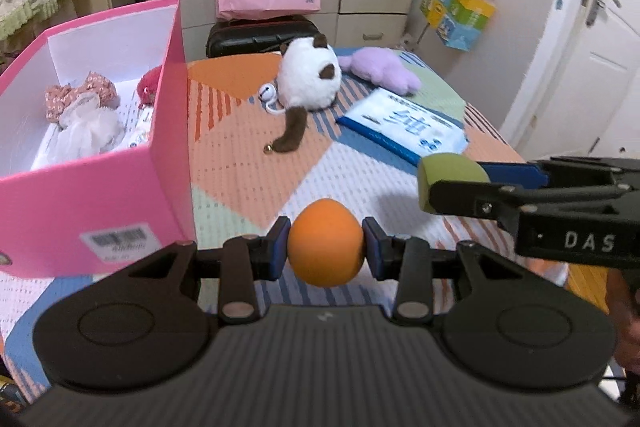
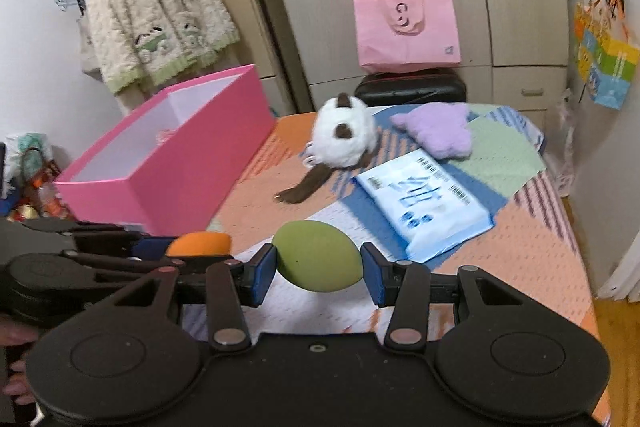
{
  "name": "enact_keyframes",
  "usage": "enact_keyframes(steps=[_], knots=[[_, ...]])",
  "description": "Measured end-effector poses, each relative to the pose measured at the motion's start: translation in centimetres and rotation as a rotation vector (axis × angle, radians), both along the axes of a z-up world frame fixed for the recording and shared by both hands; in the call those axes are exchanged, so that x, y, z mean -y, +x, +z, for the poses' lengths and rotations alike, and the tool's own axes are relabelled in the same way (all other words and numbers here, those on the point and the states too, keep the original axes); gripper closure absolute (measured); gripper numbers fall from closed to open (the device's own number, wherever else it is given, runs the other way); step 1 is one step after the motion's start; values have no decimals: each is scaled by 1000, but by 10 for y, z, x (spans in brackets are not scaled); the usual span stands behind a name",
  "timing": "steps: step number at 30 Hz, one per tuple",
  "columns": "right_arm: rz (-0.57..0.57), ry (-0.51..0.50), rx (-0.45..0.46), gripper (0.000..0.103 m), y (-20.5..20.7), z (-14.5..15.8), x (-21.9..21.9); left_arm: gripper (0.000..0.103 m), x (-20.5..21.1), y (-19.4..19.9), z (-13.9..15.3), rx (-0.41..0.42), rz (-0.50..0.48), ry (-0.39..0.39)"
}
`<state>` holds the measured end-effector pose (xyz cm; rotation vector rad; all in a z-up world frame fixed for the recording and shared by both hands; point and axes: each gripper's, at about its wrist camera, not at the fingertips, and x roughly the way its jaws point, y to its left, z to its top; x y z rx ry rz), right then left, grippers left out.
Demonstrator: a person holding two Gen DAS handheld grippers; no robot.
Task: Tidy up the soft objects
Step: 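Carry the orange ball and green sponge into the pink box and release both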
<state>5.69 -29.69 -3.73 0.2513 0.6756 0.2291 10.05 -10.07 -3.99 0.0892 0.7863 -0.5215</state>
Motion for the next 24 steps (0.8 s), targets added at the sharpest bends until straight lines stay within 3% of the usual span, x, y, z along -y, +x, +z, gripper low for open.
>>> enact_keyframes(steps=[11,24], knots=[[164,56,10,52,-8,30,-35,65,-35,-26,31,0,-75,45],[311,-14,137,52,26,71,-86,65,-94,-9,78,179,10,30]])
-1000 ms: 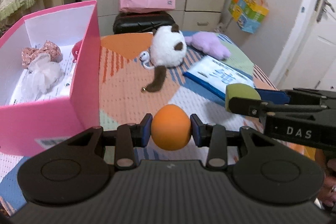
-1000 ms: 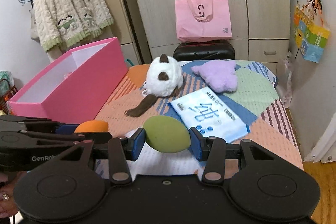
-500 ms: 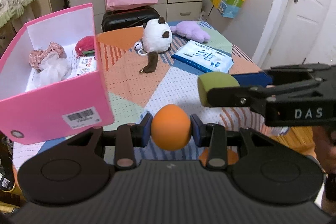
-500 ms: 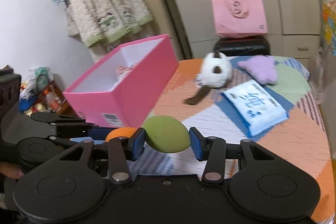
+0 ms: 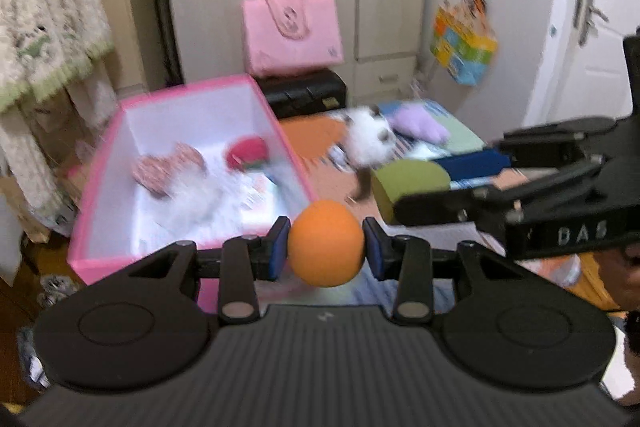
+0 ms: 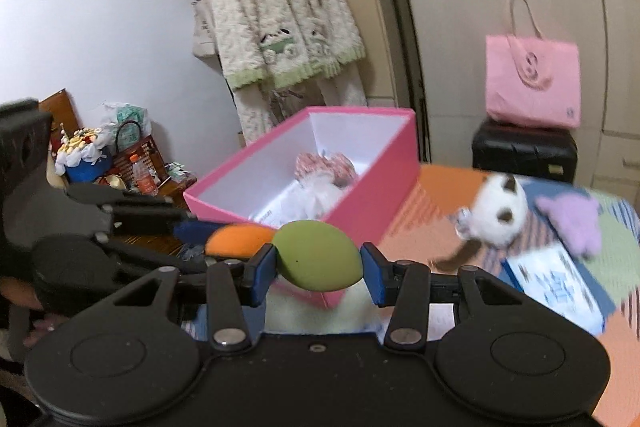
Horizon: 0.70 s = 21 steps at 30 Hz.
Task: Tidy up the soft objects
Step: 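Carry the orange ball and green sponge into the pink box and release both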
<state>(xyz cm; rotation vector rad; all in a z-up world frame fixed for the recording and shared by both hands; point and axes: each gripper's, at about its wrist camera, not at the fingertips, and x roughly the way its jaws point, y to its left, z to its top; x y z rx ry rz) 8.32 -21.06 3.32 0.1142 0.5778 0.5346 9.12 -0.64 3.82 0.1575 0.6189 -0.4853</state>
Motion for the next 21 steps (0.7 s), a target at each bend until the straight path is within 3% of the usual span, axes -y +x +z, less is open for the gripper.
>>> enact_keyframes(steps=[5,10,15,21], knots=[[23,0,44,51,39,2,-16,64,-27,34,9,27,78,-41],[29,14,12,51,96,-11,-30,64,-49,76,5,11,146,-66],[80,-58,-13,51,140,-28,-54,64,-53,116,-12,-41,157,-34],[125,-130,-27,49,173,-36,-72,64,-60,138,-32,-95,184,-12]])
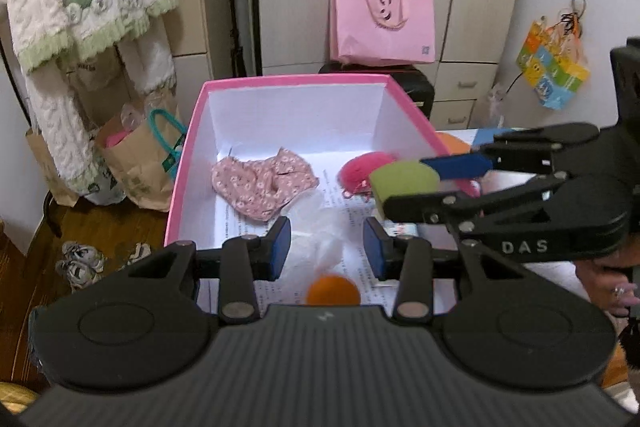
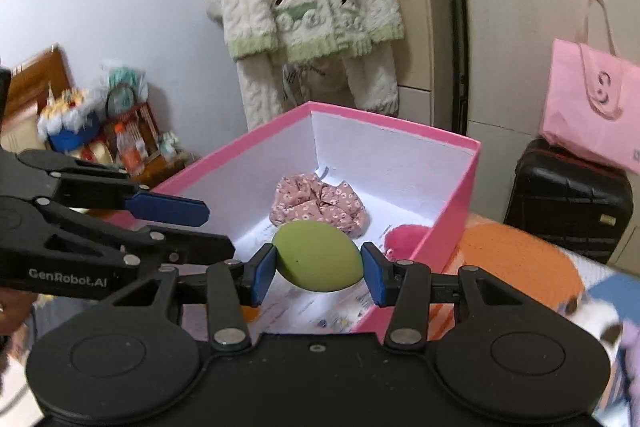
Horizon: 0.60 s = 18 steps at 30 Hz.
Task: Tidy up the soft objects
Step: 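Carry the orange ball and green sponge into the pink box and release both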
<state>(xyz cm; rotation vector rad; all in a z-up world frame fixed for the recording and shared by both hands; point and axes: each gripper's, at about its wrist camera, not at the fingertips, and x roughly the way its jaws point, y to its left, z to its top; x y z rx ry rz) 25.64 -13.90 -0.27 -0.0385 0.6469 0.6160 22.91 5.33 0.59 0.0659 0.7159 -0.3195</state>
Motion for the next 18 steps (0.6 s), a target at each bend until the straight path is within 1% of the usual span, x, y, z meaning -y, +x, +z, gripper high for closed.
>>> enact_keyframes(steps=[2,3,5,7,8,13,18], knots=[[-1,-18,2,46,5,-2,-6,64,-1,-1,-1,8,14,9],[-5,-30,12,42,5,-2,-9,62,-2,-2,-1,14,17,17],[-5,-50,15,40,3,-2,-12,60,-3,-4,0,22,28,31],[-7,-56,21,35,0,1,-14,52,-4,-7,1,26,27,36],[-15,-61,27,33,-3,3,-13,51,-4,-8,3,28,25,37],[-38,-71,60,33,-32,20,0,43,-5,-27,16,58,6,40],[-70,-96,68,33,-60,35,9,38,0,-52,34,94,-47,39]])
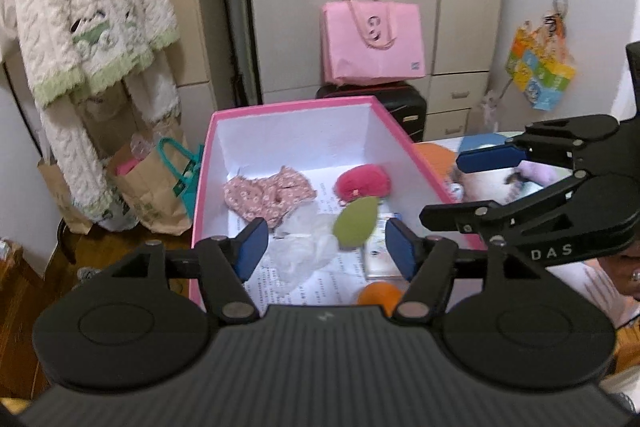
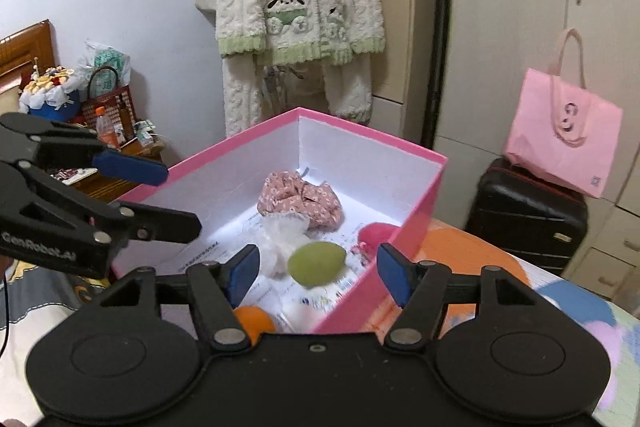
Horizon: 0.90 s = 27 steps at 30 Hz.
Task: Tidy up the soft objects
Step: 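Carry the orange ball and green sponge into the pink box and release both, then move both tools back to the white wipes pack on the quilt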
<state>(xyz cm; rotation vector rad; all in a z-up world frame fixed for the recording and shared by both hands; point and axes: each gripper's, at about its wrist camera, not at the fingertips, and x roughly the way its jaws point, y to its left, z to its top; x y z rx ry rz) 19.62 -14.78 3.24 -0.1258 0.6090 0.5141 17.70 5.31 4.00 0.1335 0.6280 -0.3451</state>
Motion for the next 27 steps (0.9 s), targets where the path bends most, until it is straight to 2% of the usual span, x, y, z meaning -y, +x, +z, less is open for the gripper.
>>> enact_keyframes(steps=[8,11,13,17,20,23,27], knots=[[-19,-21,27,30,-45,25,9,30,12,-43,26,69,-67,36],[-19,-29,33,28,-61,30,12,25,17,-55,30,76,-90,45],[-19,-33,37,27,-71,32,14,16,20,-63,32,90,-90,52],[-2,-32,43,25,-90,37,18,12,24,-80,36,116,-97,51],[-7,-60,63,18,-105,39,19,9,27,-90,39,119,-108,46],[-5,-66,74,16,-117,40,25,5,33,-98,40,116,-125,42],[-11,-44,70,14,-129,37,41,0,42,-102,37,72,-164,7]])
